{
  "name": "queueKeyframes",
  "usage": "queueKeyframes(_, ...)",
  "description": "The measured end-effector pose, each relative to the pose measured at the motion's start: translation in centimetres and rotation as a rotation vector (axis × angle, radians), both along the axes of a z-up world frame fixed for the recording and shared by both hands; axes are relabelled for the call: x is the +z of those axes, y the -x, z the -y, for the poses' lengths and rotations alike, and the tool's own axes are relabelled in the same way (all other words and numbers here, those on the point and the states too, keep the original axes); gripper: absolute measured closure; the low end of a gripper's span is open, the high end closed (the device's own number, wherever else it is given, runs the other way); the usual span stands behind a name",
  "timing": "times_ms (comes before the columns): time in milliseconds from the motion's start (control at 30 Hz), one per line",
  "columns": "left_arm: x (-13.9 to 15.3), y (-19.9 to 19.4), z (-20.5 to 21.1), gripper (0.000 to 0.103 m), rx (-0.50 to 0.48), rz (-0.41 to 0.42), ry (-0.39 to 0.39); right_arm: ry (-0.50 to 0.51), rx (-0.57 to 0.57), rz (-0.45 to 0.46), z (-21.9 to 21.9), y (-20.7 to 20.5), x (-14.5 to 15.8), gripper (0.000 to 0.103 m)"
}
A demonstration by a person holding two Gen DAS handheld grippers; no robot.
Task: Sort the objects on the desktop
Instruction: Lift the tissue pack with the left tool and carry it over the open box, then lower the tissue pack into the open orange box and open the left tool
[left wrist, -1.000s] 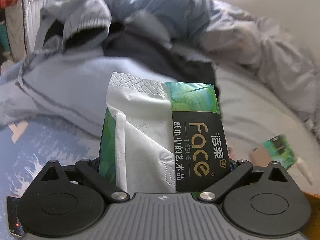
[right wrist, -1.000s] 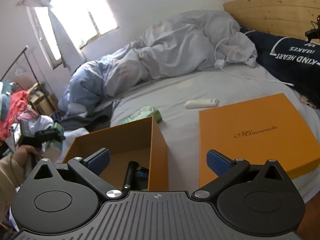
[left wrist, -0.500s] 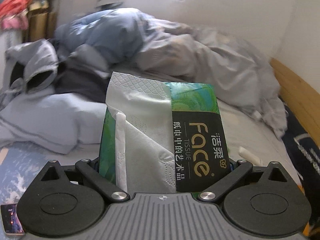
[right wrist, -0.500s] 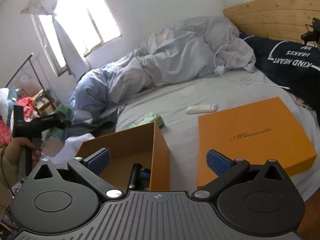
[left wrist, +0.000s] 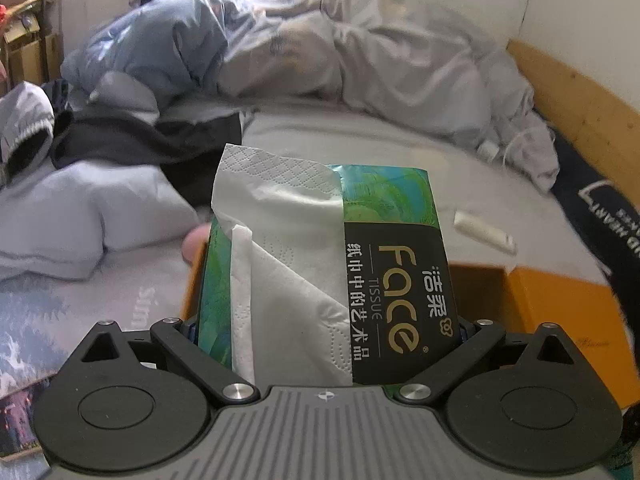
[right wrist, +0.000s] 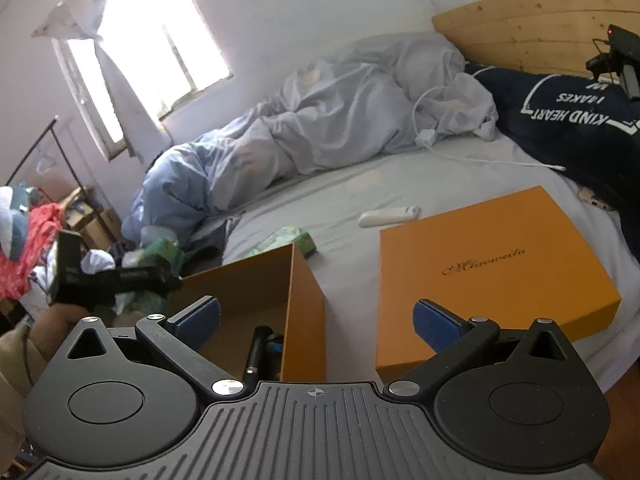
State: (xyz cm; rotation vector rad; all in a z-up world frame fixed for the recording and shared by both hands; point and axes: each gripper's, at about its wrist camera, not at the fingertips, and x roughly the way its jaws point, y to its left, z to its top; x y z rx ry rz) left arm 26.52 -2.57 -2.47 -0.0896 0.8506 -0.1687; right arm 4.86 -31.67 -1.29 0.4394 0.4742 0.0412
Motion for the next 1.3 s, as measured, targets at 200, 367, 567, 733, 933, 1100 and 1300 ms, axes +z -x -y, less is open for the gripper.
queueKeyframes(200, -2.7, -0.8, 1.2, 0.004, 0.006, -0.082, -0.059, -0.015, -0.011, -0.015, 0.6, 0.0, -0.7, 0.0)
queueKeyframes(367, -4.6, -1.5, 1.9, 0.004, 0.007, -0.135, -0.106, -0.023, -0.022, -0.024, 1.1, -0.1, -1.0, 0.0)
queueKeyframes(567, -6.3, -2.6, 2.2, 0.004, 0.041, -0.175, -0.146, -0.032, -0.03, -0.035, 1.5, -0.2, -1.4, 0.0)
queueKeyframes(733, -7.5, -3.4, 2.8, 0.004, 0.052, -0.213, -0.204, -0.037, -0.033, -0.045, 1.7, -0.3, -1.8, 0.0)
queueKeyframes(933, -9.0, -4.2, 3.0, 0.004, 0.07, -0.235, -0.235, -0.035, -0.036, -0.047, 1.8, -0.3, -1.9, 0.0)
queueKeyframes(1100, -9.6, -4.5, 3.2, 0.001, 0.066, -0.248, -0.259, -0.036, -0.035, -0.048, 1.7, -0.4, -1.9, 0.0)
queueKeyframes(1300, -9.7, -4.6, 3.4, 0.001, 0.069, -0.276, -0.268, -0.03, -0.033, -0.043, 1.7, -0.2, -1.8, 0.0)
